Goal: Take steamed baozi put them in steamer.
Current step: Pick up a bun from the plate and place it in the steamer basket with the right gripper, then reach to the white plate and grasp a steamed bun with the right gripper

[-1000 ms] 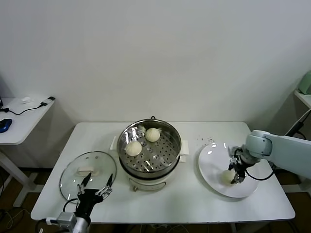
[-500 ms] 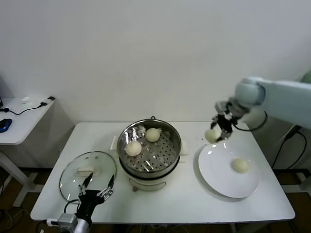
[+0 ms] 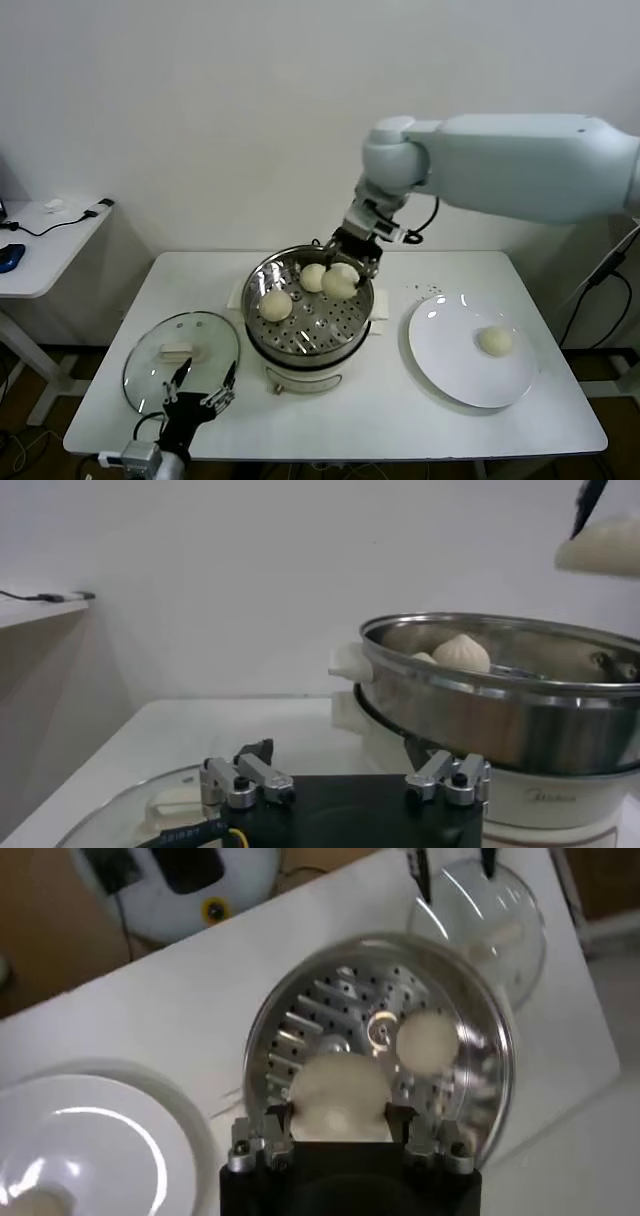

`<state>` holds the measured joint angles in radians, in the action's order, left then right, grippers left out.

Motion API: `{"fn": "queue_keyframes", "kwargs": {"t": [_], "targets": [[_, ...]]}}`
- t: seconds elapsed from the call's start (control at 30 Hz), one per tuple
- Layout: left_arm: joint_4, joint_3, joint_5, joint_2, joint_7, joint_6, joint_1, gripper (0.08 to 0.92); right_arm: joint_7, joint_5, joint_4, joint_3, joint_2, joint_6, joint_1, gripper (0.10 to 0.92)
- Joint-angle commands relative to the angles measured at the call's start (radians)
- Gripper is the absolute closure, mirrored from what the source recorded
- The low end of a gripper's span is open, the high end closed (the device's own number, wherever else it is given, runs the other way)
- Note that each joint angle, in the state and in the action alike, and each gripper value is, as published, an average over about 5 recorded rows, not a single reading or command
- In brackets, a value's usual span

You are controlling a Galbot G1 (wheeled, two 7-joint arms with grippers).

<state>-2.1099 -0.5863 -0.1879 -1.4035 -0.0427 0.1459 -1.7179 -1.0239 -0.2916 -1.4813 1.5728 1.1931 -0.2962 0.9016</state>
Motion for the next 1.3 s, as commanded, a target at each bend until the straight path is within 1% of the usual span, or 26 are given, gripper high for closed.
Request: {"fn": "queue_keyframes", "kwargs": {"t": [0.03,0.13,0.37,0.63,0.73,0.8,0.93,1.13,1.23,1.3], "targets": [[0.002,-0.003,0.0,0.001,0.001,-0.002,-0.002,0.177,0.099,0.253,-0.008,-0.03,0.109,-0.162,-0.143,0.389],[0.004,-0.004,0.0,0.001,0.001,-0.003,-0.001,0.177,0.122,0.3,0.011,-0.035,0.112,-0.162,-0.186,0.389],[0.005,-0.002,0.0,0.0,0.001,-0.006,-0.002,0.177,0.137,0.337,0.052,-0.032,0.123,-0.161,-0.258,0.389],[0.002,-0.003,0.0,0.001,0.001,-0.007,-0.006,0.177,0.14,0.339,0.077,-0.037,0.123,-0.159,-0.278,0.384],[0.0,-0.002,0.001,-0.001,0.002,-0.007,-0.007,0.177,0.142,0.33,0.07,-0.036,0.117,-0.163,-0.269,0.343],[-0.002,-0.002,0.002,-0.002,0.003,-0.009,-0.009,0.177,0.154,0.317,0.064,-0.036,0.109,-0.164,-0.262,0.29],[-0.009,-0.005,0.003,-0.004,0.005,-0.014,-0.017,0.177,0.151,0.268,0.047,-0.045,0.075,-0.171,-0.228,0.215],[-0.018,-0.002,0.012,-0.008,0.004,-0.022,-0.03,0.177,0.056,0.113,0.04,-0.047,-0.049,-0.185,-0.089,0.203],[-0.022,-0.001,0.015,-0.011,0.005,-0.024,-0.033,0.177,0.026,0.015,0.064,-0.03,-0.142,-0.159,-0.012,0.202],[-0.024,-0.001,0.015,-0.012,0.005,-0.024,-0.034,0.177,0.026,-0.043,0.092,-0.003,-0.212,-0.114,0.037,0.202]]}}
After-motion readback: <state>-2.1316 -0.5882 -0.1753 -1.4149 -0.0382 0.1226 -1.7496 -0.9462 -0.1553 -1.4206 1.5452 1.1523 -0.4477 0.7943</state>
